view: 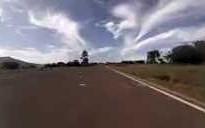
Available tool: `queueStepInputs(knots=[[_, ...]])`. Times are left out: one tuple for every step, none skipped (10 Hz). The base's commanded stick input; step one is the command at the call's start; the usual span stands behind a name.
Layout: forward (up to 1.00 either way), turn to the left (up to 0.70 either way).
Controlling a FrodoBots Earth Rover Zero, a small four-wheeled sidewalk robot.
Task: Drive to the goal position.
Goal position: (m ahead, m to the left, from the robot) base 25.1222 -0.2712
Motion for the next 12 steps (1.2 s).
queueStepInputs(knots=[[1.00,0.00],[1.00,0.00],[1.00,0.00],[1.00,0.00],[1.00,0.00],[1.00,0.00],[1.00,0.00],[1.00,0.00],[1.00,0.00],[1.00,0.00],[1.00,0.00],[1.00,0.00]])
